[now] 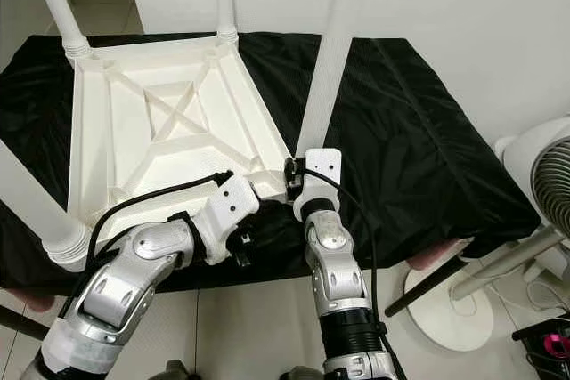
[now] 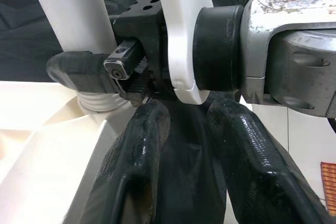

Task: Building children table

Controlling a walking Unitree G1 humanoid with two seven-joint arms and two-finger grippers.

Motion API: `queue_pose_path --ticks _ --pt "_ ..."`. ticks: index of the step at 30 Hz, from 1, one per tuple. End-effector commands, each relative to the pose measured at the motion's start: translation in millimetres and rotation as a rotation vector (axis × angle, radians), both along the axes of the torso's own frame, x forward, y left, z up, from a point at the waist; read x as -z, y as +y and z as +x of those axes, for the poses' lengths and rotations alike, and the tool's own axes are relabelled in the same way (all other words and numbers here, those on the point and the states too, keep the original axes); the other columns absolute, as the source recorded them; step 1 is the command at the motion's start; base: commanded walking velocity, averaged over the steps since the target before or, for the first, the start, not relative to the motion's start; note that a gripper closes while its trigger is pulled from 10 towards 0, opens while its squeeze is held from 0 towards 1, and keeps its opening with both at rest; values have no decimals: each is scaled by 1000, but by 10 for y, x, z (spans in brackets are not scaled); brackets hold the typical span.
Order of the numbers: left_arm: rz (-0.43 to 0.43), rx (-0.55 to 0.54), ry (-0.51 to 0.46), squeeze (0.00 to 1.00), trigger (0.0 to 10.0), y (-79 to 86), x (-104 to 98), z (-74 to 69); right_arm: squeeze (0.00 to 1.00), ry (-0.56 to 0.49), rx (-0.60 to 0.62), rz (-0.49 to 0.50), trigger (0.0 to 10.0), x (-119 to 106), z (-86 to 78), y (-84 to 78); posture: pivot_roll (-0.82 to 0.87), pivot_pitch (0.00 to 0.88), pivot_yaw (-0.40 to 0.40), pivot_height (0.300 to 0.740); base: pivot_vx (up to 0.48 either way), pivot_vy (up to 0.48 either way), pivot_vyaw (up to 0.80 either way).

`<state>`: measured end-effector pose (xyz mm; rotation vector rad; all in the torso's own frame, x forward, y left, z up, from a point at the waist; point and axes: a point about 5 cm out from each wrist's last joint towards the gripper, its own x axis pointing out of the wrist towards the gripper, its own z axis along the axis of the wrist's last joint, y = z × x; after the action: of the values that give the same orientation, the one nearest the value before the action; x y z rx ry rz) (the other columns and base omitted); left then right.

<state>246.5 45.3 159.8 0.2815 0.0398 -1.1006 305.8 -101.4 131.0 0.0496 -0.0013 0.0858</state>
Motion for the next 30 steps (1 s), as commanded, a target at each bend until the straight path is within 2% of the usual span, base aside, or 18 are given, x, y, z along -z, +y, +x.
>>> queue_pose_path --ticks 1,2,7,9,10,11,12,13,14,16,17,19,21,25,27,30 --pt "1 -42 -6 0 10000 -3 11 6 165 78 0 9 10000 130 -42 12 -79 7 -28 740 0 0 0" --pt "2 -41 -7 0 10000 -5 11 8 1000 76 -9 18 10000 119 -49 7 -77 5 -31 740 0 0 0" --pt "1 -46 -9 0 10000 -1 7 15 1000 28 -19 57 10000 41 -69 -34 -72 1 -36 740 0 0 0" --pt "0 -52 -8 0 10000 4 10 11 1000 -15 -36 70 10000 -13 -92 -138 -71 0 -37 740 0 0 0" --pt "0 -52 -8 0 10000 4 10 11 1000 -15 -36 70 10000 -13 -92 -138 -71 0 -37 740 0 0 0" --pt "1 -55 -8 0 10000 7 13 9 67 -29 -69 51 10000 -17 -104 -188 -70 0 -39 740 0 0 0" --pt "1 -55 -8 0 10000 7 13 9 67 -29 -69 51 10000 -17 -104 -188 -70 0 -39 740 0 0 0" --pt "0 -58 -9 0 10000 11 12 13 0 -42 -112 22 10000 -6 -118 -257 -69 0 -41 740 0 0 0" --pt "0 -58 -9 0 10000 11 12 13 0 -42 -112 22 10000 -6 -118 -257 -69 0 -41 740 0 0 0" --pt "0 -63 -12 0 10000 12 8 26 0 -48 -223 -43 10000 25 -123 -393 -71 0 -40 740 0 0 0" --pt "0 -63 -12 0 10000 12 8 26 0 -48 -223 -43 10000 25 -123 -393 -71 0 -40 740 0 0 0" --pt "0 -64 -13 0 10000 11 5 39 0 -46 -312 -75 10000 27 -84 -515 -73 0 -37 740 0 0 0" --pt "0 -64 -13 0 10000 11 5 39 0 -46 -312 -75 10000 27 -84 -515 -73 0 -37 740 0 0 0" --pt "0 -59 -17 0 10000 8 -4 51 0 -49 -442 -115 10000 -1 -6 -555 -79 0 -24 740 0 0 0" --pt "0 -59 -17 0 10000 8 -4 51 0 -49 -442 -115 10000 -1 -6 -555 -79 0 -24 740 0 0 0" --pt "2 -55 -25 0 10000 6 -23 77 0 -38 -598 -178 10000 -1 135 -479 -77 0 -9 740 0 0 0"
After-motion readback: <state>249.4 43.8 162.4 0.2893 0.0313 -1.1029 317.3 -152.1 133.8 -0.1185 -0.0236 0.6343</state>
